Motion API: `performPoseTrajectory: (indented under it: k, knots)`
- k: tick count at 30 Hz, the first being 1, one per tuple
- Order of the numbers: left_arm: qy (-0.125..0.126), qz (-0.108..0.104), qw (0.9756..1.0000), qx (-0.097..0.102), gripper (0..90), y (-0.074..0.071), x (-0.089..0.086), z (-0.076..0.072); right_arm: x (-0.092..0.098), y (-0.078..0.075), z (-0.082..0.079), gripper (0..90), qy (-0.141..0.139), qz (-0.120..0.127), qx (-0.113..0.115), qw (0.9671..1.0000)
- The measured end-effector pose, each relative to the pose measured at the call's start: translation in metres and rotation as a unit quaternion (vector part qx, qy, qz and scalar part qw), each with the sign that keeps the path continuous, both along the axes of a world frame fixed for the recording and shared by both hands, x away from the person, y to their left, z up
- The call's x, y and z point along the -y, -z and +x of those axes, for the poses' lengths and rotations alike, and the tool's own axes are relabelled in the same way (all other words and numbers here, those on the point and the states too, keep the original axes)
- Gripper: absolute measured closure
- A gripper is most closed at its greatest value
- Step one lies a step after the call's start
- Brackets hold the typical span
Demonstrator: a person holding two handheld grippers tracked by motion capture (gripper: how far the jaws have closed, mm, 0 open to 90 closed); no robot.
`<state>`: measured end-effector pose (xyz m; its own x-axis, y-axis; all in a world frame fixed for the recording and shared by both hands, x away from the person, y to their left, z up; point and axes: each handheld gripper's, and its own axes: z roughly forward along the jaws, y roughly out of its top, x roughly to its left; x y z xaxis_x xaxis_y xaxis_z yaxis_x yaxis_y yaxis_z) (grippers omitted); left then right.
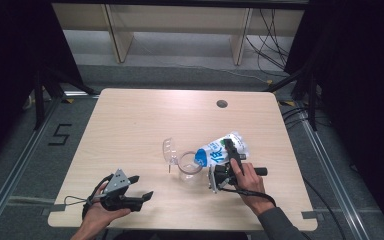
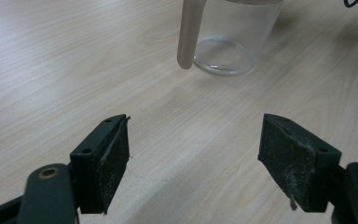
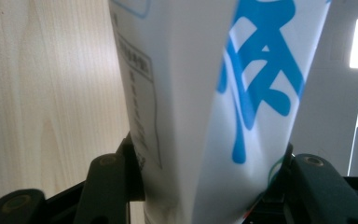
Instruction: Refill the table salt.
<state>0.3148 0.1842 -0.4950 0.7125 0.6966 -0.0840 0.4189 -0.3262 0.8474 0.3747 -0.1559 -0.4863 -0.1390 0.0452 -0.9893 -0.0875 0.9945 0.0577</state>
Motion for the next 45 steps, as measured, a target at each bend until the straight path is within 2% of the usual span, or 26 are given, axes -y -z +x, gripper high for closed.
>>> performPoseTrajectory:
  k: [4,5,6,9,10,12,13,18,20,21,25,27,29,35,36,38,41,44,45]
  knots:
    - [0.001,0.000,1.0000,0.000,24.2,0.0000,0.0002,0.0000,-0.0001,-0.0001,-0.0004,51.5,0.003,-0.007,0.002,1.0000]
    - [-0.006,-0.007,0.9999,-0.007,24.2,0.0005,0.0011,-0.0010,-0.0002,-0.0003,-0.0007,51.5,0.005,-0.007,0.000,1.0000]
    - [-0.002,-0.002,1.0000,-0.002,24.2,0.0002,0.0004,-0.0004,-0.0002,-0.0004,-0.0008,51.5,0.006,-0.008,0.001,1.0000]
    - [0.000,-0.002,1.0000,0.000,24.2,0.0005,0.0003,0.0003,0.0001,-0.0010,0.0000,51.9,-0.004,-0.017,0.013,0.9997]
    - [0.000,-0.002,1.0000,-0.002,24.2,0.0005,0.0006,0.0000,0.0001,-0.0007,-0.0004,51.9,0.000,-0.015,0.008,0.9999]
    - [-0.003,-0.004,1.0000,-0.004,24.2,0.0007,0.0010,-0.0003,0.0004,0.0002,0.0004,52.1,-0.007,-0.016,0.012,0.9998]
    - [-0.002,-0.004,1.0000,-0.003,24.2,0.0006,0.0008,-0.0002,-0.0001,0.0000,-0.0007,52.2,0.002,-0.018,0.011,0.9998]
    - [-0.003,-0.007,1.0000,-0.004,24.2,0.0006,0.0000,0.0001,-0.0006,-0.0014,0.0005,52.7,-0.001,-0.022,0.016,0.9996]
    - [-0.003,-0.007,1.0000,-0.004,24.2,0.0007,0.0001,0.0002,-0.0009,-0.0025,0.0011,52.8,-0.004,-0.030,0.015,0.9994]
    - [-0.004,-0.006,1.0000,-0.005,24.2,0.0007,0.0003,0.0000,-0.0006,-0.0013,0.0006,52.8,-0.001,-0.023,0.015,0.9996]
    - [-0.003,-0.007,1.0000,-0.005,24.1,0.0007,0.0004,0.0000,-0.0005,-0.0016,0.0003,53.0,0.000,-0.025,0.019,0.9995]
    - [-0.003,-0.007,1.0000,-0.006,24.1,0.0008,0.0005,0.0000,-0.0006,-0.0042,0.0026,53.1,-0.023,-0.049,0.038,0.9978]
    - [-0.003,-0.007,1.0000,-0.006,24.1,0.0009,0.0005,-0.0002,-0.0003,-0.0032,0.0024,53.3,-0.019,-0.041,0.038,0.9983]
    - [0.001,-0.006,1.0000,-0.005,24.1,0.0009,0.0005,0.0004,-0.0008,-0.0044,0.0034,53.6,-0.020,-0.054,0.047,0.9972]
    - [-0.001,-0.007,1.0000,-0.005,24.1,0.0006,0.0004,0.0001,-0.0003,-0.0017,0.0025,53.7,-0.010,-0.035,0.042,0.9984]
    - [0.000,-0.008,0.9999,-0.006,24.1,0.0007,0.0004,0.0006,-0.0013,-0.0038,0.0010,54.0,-0.001,-0.044,0.037,0.9984]
    - [0.002,-0.006,1.0000,-0.006,24.1,0.0011,0.0005,0.0003,-0.0020,-0.0042,0.0016,54.4,-0.009,-0.056,0.044,0.9974]
    - [-0.003,-0.011,0.9999,-0.003,24.1,0.0017,0.0017,0.0004,-0.0018,-0.0047,0.0006,55.0,-0.003,-0.053,0.044,0.9976]
    - [0.003,-0.006,1.0000,-0.006,24.1,0.0014,0.0010,0.0007,-0.0026,-0.0069,0.0009,55.2,-0.009,-0.072,0.049,0.9962]
